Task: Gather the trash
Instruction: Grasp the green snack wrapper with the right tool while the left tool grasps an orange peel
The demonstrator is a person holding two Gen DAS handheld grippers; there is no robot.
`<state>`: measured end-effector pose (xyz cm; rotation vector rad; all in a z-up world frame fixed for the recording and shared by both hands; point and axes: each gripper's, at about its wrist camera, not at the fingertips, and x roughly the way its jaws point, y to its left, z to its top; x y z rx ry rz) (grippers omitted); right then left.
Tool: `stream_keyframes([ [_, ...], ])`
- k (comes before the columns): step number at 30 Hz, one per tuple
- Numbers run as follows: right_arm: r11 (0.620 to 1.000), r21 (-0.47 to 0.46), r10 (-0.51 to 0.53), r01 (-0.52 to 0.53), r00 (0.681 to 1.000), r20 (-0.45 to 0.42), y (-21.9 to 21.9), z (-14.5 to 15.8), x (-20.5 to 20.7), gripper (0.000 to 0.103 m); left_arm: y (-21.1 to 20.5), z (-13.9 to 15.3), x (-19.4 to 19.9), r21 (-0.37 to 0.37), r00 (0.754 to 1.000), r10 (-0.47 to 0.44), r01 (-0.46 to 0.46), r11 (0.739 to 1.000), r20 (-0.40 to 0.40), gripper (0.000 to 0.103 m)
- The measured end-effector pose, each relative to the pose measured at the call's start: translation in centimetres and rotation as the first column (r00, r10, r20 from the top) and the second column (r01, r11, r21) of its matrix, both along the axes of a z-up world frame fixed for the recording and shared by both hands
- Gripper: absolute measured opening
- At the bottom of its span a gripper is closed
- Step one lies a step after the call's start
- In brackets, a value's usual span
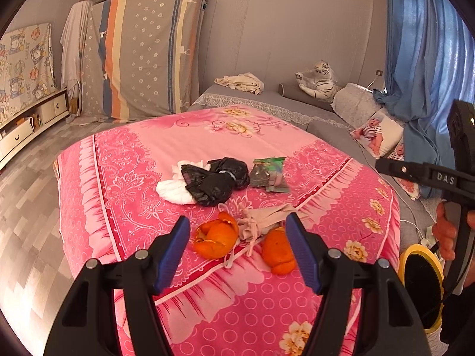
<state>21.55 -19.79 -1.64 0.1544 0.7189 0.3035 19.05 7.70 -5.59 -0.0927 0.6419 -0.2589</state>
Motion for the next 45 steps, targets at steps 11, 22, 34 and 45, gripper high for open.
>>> stream_keyframes([
  [11,0.999,-0.022,0.042,-0.043,0.998,-0.047,3.3,-2.1,5.7,0.056,0.7,-3.0,2.7,-0.018,0.997,-0.007,0.005,1.000,-0.074,0.064],
  [22,0.999,-0.025,0.034,-0.036,0.997,-0.065,5.0,-4.9,11.2,0.056,1.1,-5.2,4.7,-0.028,0.992,-0.008,0.005,1.000,-0.123,0.063],
  [34,0.998,-0.062,0.000,-0.007,0.995,-0.098,6.0,-8.3,14.5,0.056,0.4,-6.5,6.6,-0.059,0.989,-0.034,0.026,0.998,-0.144,0.063],
  [45,0.998,-0.046,0.026,-0.033,0.989,-0.142,6.8,-10.2,16.0,0.056,0.6,-8.0,7.7,-0.092,0.982,-0.041,0.025,0.995,-0.183,0.053],
])
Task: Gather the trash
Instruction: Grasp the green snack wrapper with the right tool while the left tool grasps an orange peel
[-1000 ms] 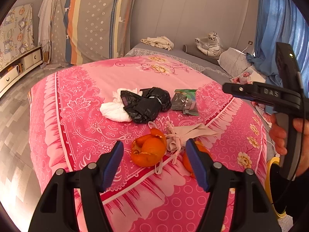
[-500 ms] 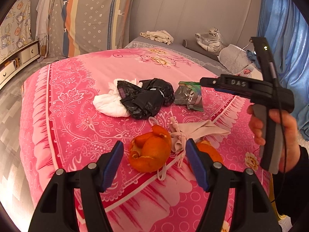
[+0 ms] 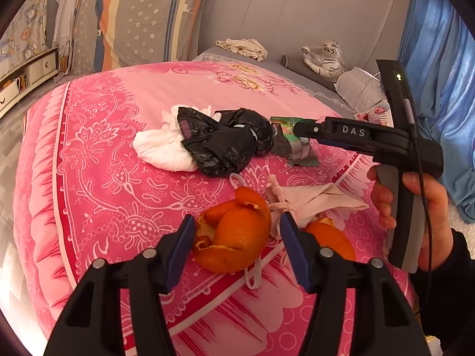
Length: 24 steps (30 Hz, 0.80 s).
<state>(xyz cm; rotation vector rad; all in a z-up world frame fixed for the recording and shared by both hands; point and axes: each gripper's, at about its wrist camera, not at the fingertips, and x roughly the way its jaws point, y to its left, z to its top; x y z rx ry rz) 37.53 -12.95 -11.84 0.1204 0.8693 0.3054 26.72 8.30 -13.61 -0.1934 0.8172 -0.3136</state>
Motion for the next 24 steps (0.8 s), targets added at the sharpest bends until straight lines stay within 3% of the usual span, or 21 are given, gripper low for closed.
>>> stream_keyframes([
  [3,1.000,-0.017,0.018,-0.018,1.000,-0.007,0.7,-0.5,0.1,0.055,0.0,-0.4,0.2,0.000,1.000,0.003,-0.003,1.000,-0.014,0.049],
  [11,0.999,-0.034,0.032,-0.032,0.999,-0.023,1.4,-1.2,0.2,0.037,0.1,-0.2,0.0,-0.010,1.000,0.013,-0.013,1.000,-0.003,0.039],
  [13,0.999,-0.036,0.033,-0.034,0.999,-0.020,1.4,-1.1,0.2,0.029,0.0,-0.1,-0.2,-0.008,1.000,0.014,-0.014,1.000,0.001,0.037],
  [24,1.000,-0.017,0.009,-0.009,1.000,0.002,0.3,0.5,-1.4,0.027,0.4,0.8,-0.8,-0.013,0.999,0.027,-0.027,1.000,0.020,0.033],
])
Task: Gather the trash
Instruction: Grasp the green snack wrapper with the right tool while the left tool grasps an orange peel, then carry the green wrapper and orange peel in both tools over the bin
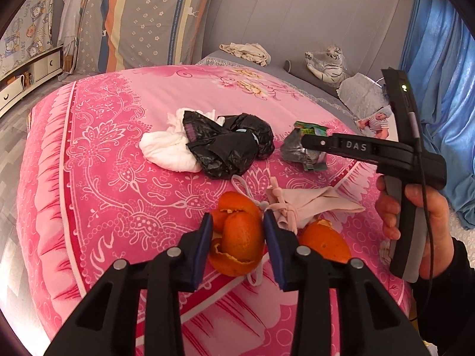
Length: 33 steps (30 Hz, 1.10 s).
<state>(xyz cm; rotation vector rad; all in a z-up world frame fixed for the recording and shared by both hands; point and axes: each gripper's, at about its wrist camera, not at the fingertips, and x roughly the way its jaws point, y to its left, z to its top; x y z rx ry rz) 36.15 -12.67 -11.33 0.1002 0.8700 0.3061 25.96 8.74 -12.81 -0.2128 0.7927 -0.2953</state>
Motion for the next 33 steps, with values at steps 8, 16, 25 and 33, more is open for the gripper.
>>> stream_keyframes([
  [8,1.000,0.026,-0.007,0.006,0.999,0.033,-1.3,2.5,-2.8,0.027,1.2,2.0,-2.1,-0.018,0.998,0.036,-0.035,0.999,0.054,0.032],
  [16,0.999,0.036,0.005,-0.007,0.998,0.065,-1.9,4.9,-6.1,0.027,1.6,3.9,-4.6,-0.017,0.994,0.059,-0.058,0.998,0.096,0.032],
  [25,0.997,0.070,0.014,-0.020,0.997,0.078,-3.1,7.0,-9.8,0.027,-0.5,6.9,-7.8,0.005,0.988,0.030,-0.031,1.000,0.154,0.032],
  [33,0.995,0.102,0.010,-0.022,0.994,0.107,-5.1,9.0,-13.8,0.027,-2.8,9.3,-10.3,0.005,0.978,-0.021,0.021,1.000,0.207,0.032],
])
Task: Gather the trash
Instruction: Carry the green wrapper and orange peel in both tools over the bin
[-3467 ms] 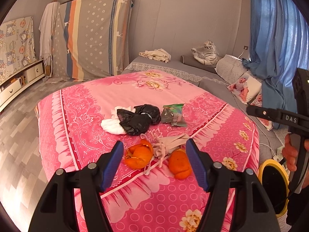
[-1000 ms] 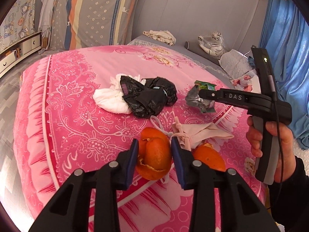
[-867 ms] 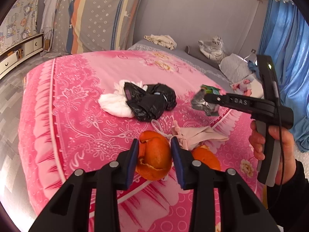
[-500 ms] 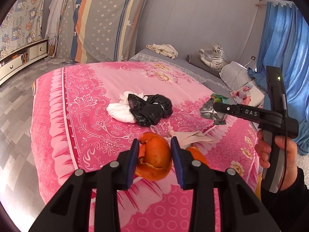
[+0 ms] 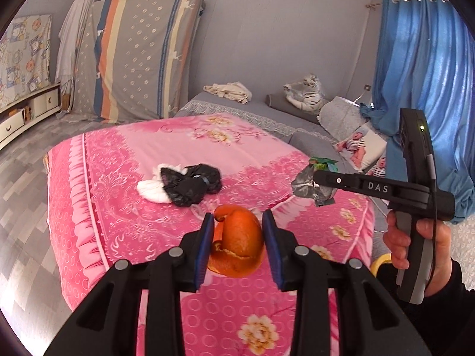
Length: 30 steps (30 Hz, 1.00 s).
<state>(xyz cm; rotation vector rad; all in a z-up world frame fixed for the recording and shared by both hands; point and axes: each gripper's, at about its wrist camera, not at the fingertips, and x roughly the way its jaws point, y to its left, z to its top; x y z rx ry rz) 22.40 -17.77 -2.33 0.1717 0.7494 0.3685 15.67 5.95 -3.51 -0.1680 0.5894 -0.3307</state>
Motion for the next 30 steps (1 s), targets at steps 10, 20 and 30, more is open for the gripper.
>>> stream_keyframes([
  [10,0.999,0.022,-0.035,0.034,0.995,0.090,-3.6,3.1,-5.2,0.027,-3.5,2.6,-3.0,0.041,0.995,-0.074,0.071,0.997,0.074,0.032],
  [20,0.992,0.039,-0.128,0.123,0.978,0.163,-8.2,4.9,-9.8,0.027,-7.0,4.3,-5.1,0.066,0.981,-0.155,0.148,0.987,0.117,0.019],
  [30,0.973,0.066,-0.229,0.220,0.955,0.190,-12.9,5.1,-13.8,0.027,-11.2,4.9,-5.3,0.071,0.959,-0.255,0.248,0.966,0.123,0.012],
])
